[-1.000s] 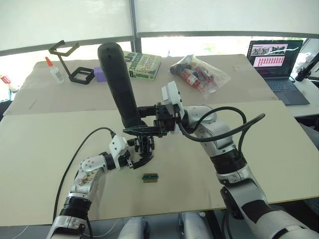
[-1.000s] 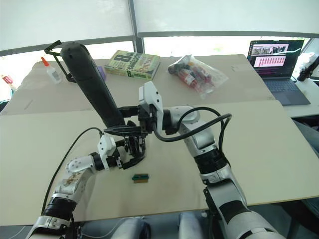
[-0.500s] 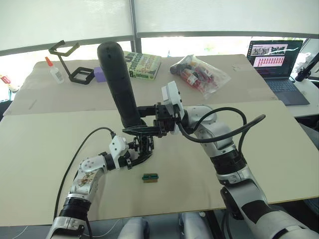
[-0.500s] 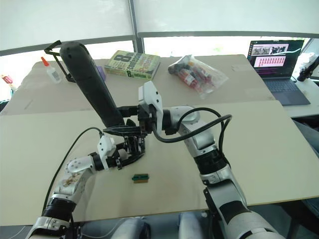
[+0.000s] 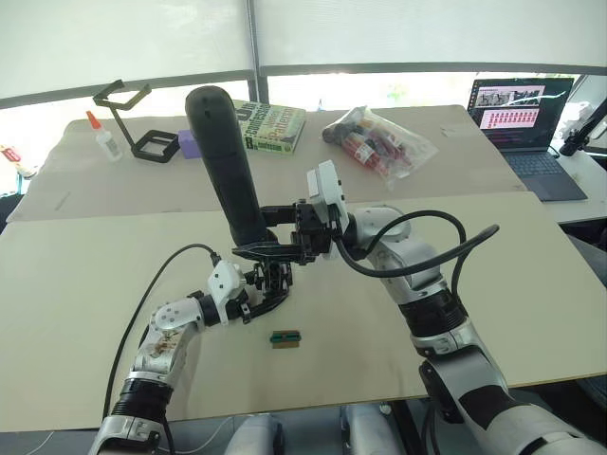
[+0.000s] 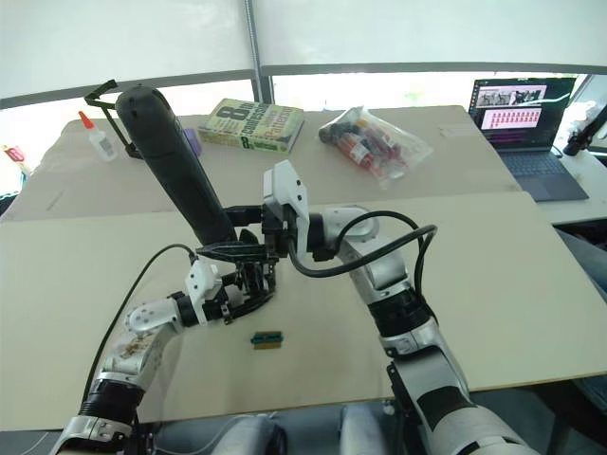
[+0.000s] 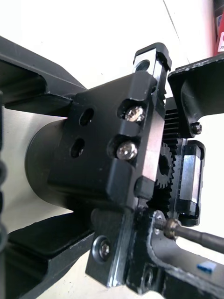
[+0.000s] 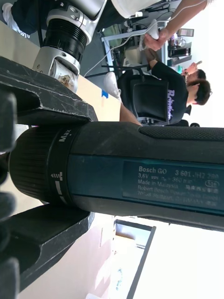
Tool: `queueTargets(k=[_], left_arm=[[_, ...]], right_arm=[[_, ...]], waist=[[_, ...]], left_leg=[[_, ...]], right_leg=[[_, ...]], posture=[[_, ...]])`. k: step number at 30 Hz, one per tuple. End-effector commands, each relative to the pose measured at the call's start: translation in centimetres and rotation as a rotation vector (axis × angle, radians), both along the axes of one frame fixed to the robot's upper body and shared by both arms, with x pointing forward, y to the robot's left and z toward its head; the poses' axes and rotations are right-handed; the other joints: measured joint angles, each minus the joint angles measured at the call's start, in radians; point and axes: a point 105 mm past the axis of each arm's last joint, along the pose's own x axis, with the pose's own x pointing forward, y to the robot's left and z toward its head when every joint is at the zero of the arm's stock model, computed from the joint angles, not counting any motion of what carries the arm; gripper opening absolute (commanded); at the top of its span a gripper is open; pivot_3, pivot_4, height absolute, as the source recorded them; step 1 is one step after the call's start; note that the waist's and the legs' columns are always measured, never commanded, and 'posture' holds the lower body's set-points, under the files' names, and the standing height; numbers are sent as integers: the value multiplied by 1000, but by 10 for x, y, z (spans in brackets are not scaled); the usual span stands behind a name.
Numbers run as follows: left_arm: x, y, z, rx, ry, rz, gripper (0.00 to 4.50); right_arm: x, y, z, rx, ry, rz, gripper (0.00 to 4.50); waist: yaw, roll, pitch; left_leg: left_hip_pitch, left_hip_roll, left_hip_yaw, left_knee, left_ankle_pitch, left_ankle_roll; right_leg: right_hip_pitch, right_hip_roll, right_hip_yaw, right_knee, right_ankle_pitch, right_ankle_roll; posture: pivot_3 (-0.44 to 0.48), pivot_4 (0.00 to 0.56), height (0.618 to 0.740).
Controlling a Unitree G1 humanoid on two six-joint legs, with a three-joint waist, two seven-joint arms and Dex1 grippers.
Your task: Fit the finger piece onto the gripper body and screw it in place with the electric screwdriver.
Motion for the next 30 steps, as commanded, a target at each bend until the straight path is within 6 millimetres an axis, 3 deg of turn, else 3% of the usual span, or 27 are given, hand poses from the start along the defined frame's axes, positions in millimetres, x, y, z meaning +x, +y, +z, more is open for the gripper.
queueTargets(k=[1,18,30], left_arm=[[-10,-9,-7,10,24,-55,2451],[-12,-6,-8,10,30,-52,2451],[-11,-5,-8,10,31,-48,2451]], right_arm=[[7,0,-37,-130,95,-45,1954],[14,-1,-68,-189,160,-98,1954],[10,-2,-63,-186,113,-85,1954]], waist=[[0,1,-1],[-3,4,-8],[-3,4,-8]], left_leg=[[0,0,0,0,0,0],[7,1,1,-2,0,0],[10,2,1,-3,-1,1]], right_leg=[[0,0,0,0,0,0],[5,0,1,0,0,0],[6,0,2,-1,0,0]], posture=[[0,150,740],[0,150,740],[0,150,740]])
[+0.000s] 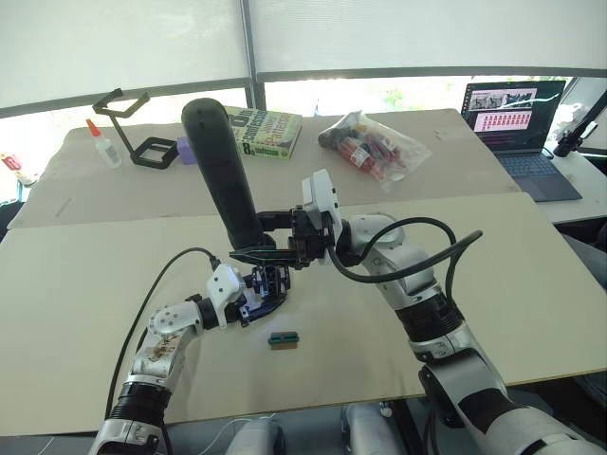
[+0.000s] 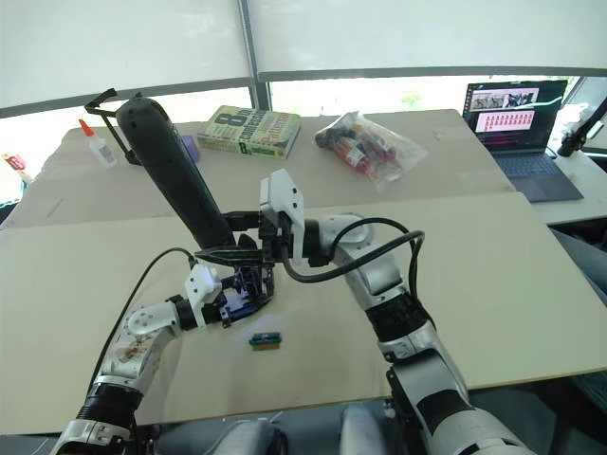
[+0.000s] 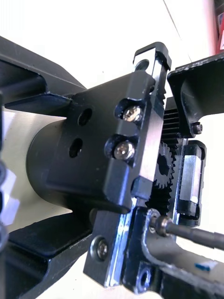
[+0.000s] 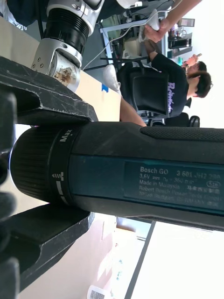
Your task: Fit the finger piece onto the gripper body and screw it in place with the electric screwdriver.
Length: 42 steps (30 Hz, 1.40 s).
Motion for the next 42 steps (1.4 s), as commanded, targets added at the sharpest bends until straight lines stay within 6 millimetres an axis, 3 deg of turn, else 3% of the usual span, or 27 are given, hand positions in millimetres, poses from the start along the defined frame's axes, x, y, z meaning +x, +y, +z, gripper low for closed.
queueTargets(k=[1,9,21,34,36,38,42], left_arm=[[-9,-8,-2,-12,20,-59,2451],[-9,-7,-3,-6,22,-55,2451],[-7,-6,-16,43,52,-33,2451],[-3,-6,-17,38,59,-15,2451],[-2,-5,-15,20,55,2,3501],[-1,-3,-13,14,48,18,4261],[-3,6,-12,20,32,38,4434]], right_arm=[[8,-6,-48,-180,89,-55,1954],[5,-7,-26,-119,38,-35,1954],[-22,-13,63,136,-150,113,1954],[-33,-25,71,187,-160,180,1954],[-32,-27,70,184,-163,173,1954],[-31,-30,71,187,-167,165,1954],[-29,-40,76,203,-177,150,1954]], waist=[[0,0,0],[1,0,0],[6,0,0],[8,0,1],[8,0,1],[9,0,1],[8,0,1]], left_leg=[[0,0,0,0,0,0],[0,0,0,0,0,0],[-9,-1,-1,0,0,0],[-11,-2,-2,2,0,0],[-11,-2,-2,2,0,0],[-11,-3,-2,2,0,0],[-11,-3,-2,2,0,0]], right_leg=[[0,0,0,0,0,0],[0,0,0,0,0,0],[-6,0,-1,0,0,0],[-7,-1,-3,0,0,0],[-7,-1,-3,0,0,0],[-7,-1,-3,0,0,0],[-7,-1,-3,0,0,0]], posture=[[0,150,740],[0,150,740],[0,150,740],[0,150,740],[0,150,740],[0,150,740],[0,150,740]])
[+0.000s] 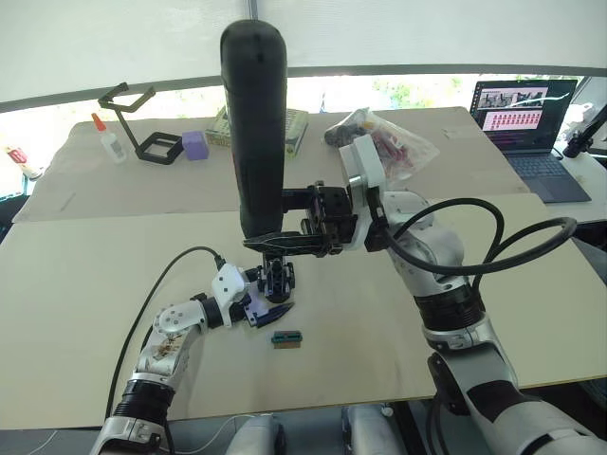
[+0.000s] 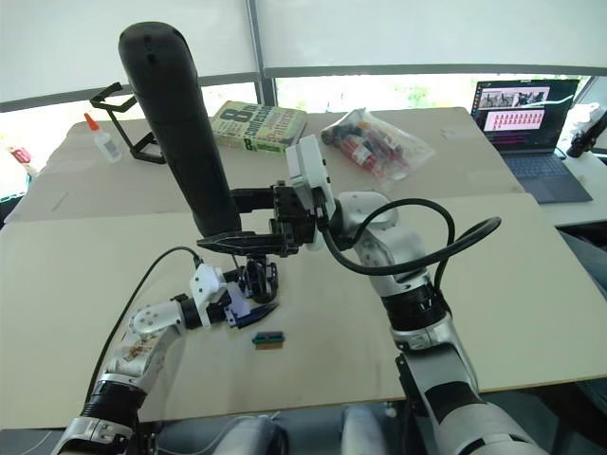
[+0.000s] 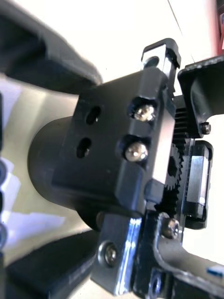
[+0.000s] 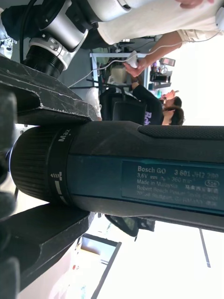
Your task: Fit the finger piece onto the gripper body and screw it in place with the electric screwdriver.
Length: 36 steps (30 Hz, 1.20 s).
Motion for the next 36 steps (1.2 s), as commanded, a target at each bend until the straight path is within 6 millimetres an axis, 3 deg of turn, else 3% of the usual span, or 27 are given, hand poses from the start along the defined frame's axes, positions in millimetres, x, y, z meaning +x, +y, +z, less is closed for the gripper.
queueTargets(k=[1,6,10,14,17,23,26,29,32,36], left_arm=[[-5,13,-11,16,31,43,4434],[-15,36,-1,-17,5,95,4434],[-35,66,11,-42,4,115,4434],[-51,90,6,20,41,121,4434],[-62,95,9,34,40,82,4434],[-88,108,41,22,19,6,4434],[-102,119,45,106,-10,-29,4434],[-112,126,48,108,-38,-68,4434],[-113,133,43,102,54,-52,4434],[-119,106,44,130,7,-227,4434]], right_arm=[[-8,-15,23,87,-70,7,1954],[-7,-37,23,80,-75,-37,1954],[-3,-68,15,46,-60,-129,1954],[0,-84,9,45,-27,-201,1954],[-4,-90,6,38,-18,-228,1954],[-8,-129,-13,-21,18,-379,1954],[-13,-144,-23,-63,6,-433,1954],[-16,-151,-26,-67,11,-466,1954],[-22,-147,-26,-51,13,-458,1954],[-38,-117,-17,1,9,-357,1954]], waist=[[0,0,0],[-8,0,0],[-6,0,1],[-2,1,6],[3,1,7],[24,-3,9],[25,-3,9],[24,-3,10],[23,-3,10],[22,-3,10]], left_leg=[[0,0,0,0,0,0],[0,3,0,-1,0,0],[-1,5,1,-2,0,0],[-1,4,1,-2,-1,1],[-1,4,2,-2,-3,4],[-2,5,2,-1,-3,4],[-2,5,3,-2,-3,5],[-2,5,4,-2,-3,5],[-1,6,5,-2,-5,8],[-1,8,5,-1,-6,10]], right_leg=[[0,0,0,0,0,0],[-1,1,0,0,0,0],[-2,1,1,-1,0,0],[-2,0,1,-2,0,0],[-2,-1,1,-2,0,0],[-2,-1,1,-3,0,0],[-2,-2,1,-8,0,0],[-1,-1,1,-11,0,0],[0,0,1,-11,0,0],[0,2,1,-9,1,-1]], posture=[[0,150,740],[0,150,740],[0,150,740],[0,150,740],[0,150,740],[0,150,740],[0,150,740],[0,150,740],[0,150,740],[0,150,740]])
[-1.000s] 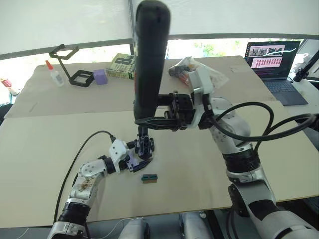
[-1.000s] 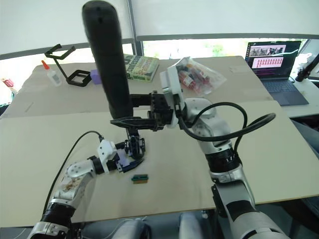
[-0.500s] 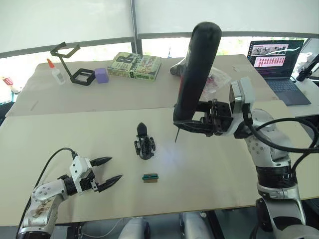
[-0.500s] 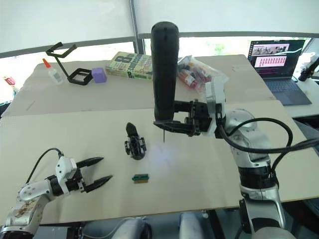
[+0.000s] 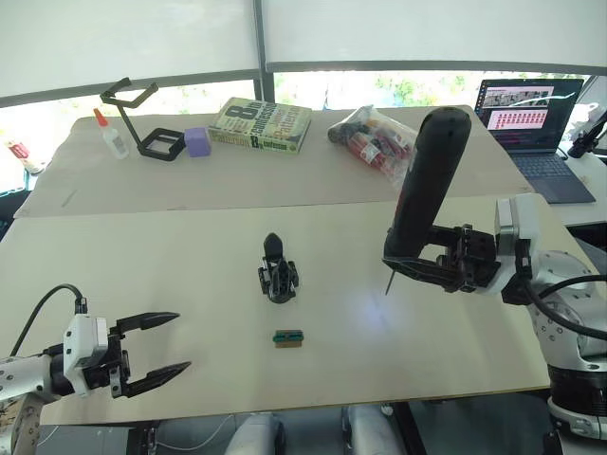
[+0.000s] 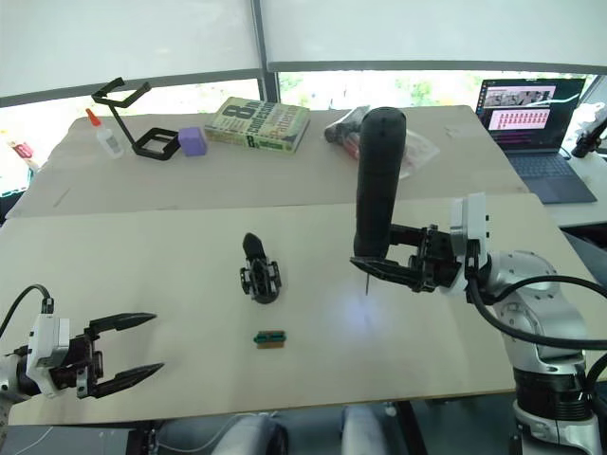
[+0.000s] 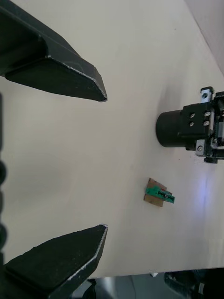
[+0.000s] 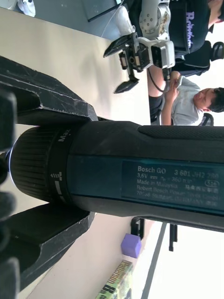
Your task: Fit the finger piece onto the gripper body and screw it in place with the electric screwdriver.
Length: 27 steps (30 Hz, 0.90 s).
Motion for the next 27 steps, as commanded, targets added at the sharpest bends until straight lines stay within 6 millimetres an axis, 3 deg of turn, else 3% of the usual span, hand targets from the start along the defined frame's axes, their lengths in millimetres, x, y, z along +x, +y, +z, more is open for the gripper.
queueTargets(k=[1,5,12,20,27], left_arm=[[-3,-29,8,20,-91,-171,4434],[1,-62,2,22,-101,-265,4434],[25,-118,-22,-19,-69,-234,4434],[35,-128,-43,52,-28,-243,4434],[43,-131,-50,54,-16,-222,4434]], right_arm=[[-26,32,26,65,-98,137,1954],[-43,61,24,75,-85,261,1954],[-40,98,7,54,-81,382,1954],[-33,126,-6,60,-98,445,1954],[-25,132,-12,55,-88,451,1954]], waist=[[1,0,0],[3,0,0],[2,-1,0],[0,-1,0],[2,-1,0]], left_leg=[[0,0,0,0,0,0],[0,0,-1,1,1,-1],[0,-3,0,3,3,-6],[0,-4,-1,2,4,-7],[0,-5,-1,3,5,-8]], right_leg=[[0,0,0,0,0,0],[0,0,0,0,0,0],[2,0,0,0,1,0],[0,1,0,7,1,0],[0,0,0,8,1,0]], posture=[[0,150,740],[0,150,740],[0,150,740],[0,150,740],[0,150,740]])
